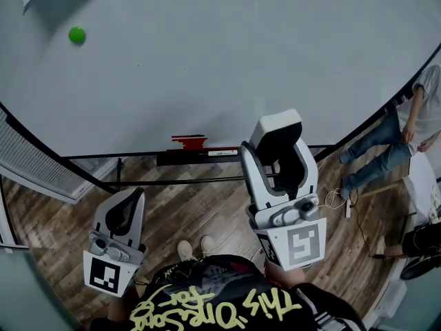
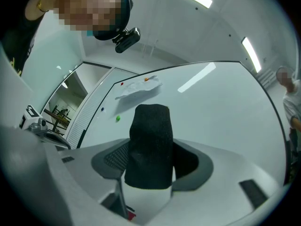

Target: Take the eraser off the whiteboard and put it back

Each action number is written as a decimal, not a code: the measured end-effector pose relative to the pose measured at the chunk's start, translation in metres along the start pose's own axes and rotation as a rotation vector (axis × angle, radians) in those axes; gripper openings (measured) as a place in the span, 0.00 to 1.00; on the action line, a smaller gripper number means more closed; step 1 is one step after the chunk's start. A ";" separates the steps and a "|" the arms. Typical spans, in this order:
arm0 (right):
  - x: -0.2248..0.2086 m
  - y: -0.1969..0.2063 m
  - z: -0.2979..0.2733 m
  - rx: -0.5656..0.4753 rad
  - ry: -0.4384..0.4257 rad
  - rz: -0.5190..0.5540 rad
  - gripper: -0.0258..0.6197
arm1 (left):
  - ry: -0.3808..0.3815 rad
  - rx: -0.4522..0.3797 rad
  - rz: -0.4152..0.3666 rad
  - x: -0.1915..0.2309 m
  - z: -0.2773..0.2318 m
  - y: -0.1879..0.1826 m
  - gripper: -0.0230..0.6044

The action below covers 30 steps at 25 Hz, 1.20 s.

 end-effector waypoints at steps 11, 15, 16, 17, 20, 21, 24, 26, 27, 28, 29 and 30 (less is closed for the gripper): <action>-0.003 0.006 -0.012 0.038 0.008 0.009 0.44 | 0.002 -0.004 0.004 0.002 -0.005 0.002 0.05; -0.007 0.007 -0.020 0.055 0.030 0.032 0.44 | -0.006 -0.002 0.007 0.005 -0.005 0.004 0.05; -0.008 0.007 -0.023 0.058 0.033 0.039 0.44 | -0.009 -0.001 0.007 0.005 -0.005 0.004 0.05; -0.008 0.008 -0.026 0.062 0.032 0.045 0.44 | -0.012 0.000 0.007 0.006 -0.005 0.005 0.05; -0.009 0.012 -0.033 0.077 0.029 0.060 0.44 | -0.021 -0.001 0.008 0.007 -0.005 0.007 0.05; -0.008 0.013 -0.036 0.082 0.029 0.065 0.44 | -0.023 -0.001 0.009 0.008 -0.004 0.008 0.05; -0.007 0.019 -0.043 0.096 0.017 0.076 0.44 | -0.030 0.004 0.008 0.009 -0.004 0.008 0.05; -0.006 0.023 -0.048 0.102 0.008 0.079 0.44 | -0.035 0.010 0.010 0.010 -0.002 0.008 0.05; -0.005 0.025 -0.051 0.102 0.006 0.077 0.44 | -0.039 0.011 0.011 0.011 -0.002 0.008 0.05; -0.003 0.026 -0.055 0.099 0.006 0.073 0.44 | -0.042 0.013 0.011 0.012 -0.001 0.008 0.05; -0.002 0.028 -0.059 0.100 0.006 0.069 0.44 | -0.046 0.014 0.012 0.013 -0.001 0.009 0.05; -0.001 0.031 -0.063 0.110 0.005 0.072 0.44 | -0.049 0.016 0.013 0.015 -0.001 0.010 0.05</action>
Point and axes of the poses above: the fingertips, and each gripper's own axes: z backward along the fingers, x to its left, y out of its underside, the point moved 5 cm from there along z, backward along the fingers, and after that the axes turned 6 degrees about -z, right-handed, at the moved point
